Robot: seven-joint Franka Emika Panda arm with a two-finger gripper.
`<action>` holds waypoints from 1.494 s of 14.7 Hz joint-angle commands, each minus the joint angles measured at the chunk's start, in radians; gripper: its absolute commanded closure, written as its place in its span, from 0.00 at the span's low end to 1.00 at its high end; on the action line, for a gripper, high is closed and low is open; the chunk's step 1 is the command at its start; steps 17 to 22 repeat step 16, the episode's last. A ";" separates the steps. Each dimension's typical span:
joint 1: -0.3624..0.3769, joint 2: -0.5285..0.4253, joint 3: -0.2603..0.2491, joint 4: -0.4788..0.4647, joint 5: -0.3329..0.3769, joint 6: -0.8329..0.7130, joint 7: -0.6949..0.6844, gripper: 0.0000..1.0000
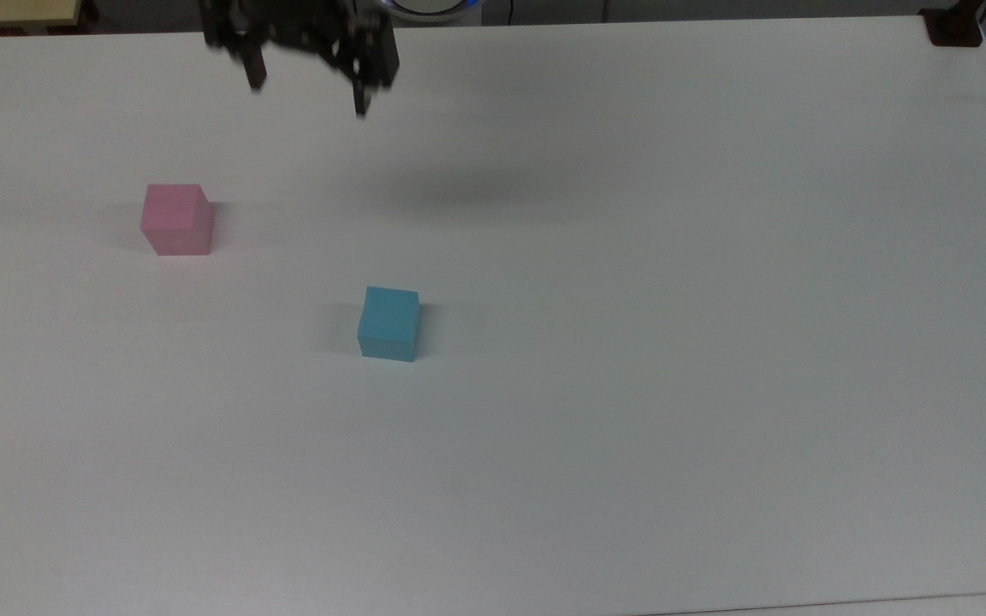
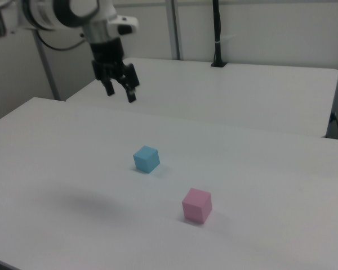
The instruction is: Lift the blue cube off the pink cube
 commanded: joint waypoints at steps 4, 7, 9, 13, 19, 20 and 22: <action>0.061 -0.204 -0.120 -0.090 0.021 -0.163 0.002 0.00; 0.077 -0.205 -0.142 -0.104 0.035 -0.149 -0.119 0.00; 0.075 -0.205 -0.142 -0.133 0.032 -0.090 -0.299 0.00; 0.064 -0.205 -0.162 -0.135 0.086 -0.072 -0.304 0.00; 0.074 -0.201 -0.191 -0.130 0.114 -0.065 -0.278 0.00; 0.074 -0.201 -0.191 -0.130 0.114 -0.065 -0.278 0.00; 0.074 -0.201 -0.191 -0.130 0.114 -0.065 -0.278 0.00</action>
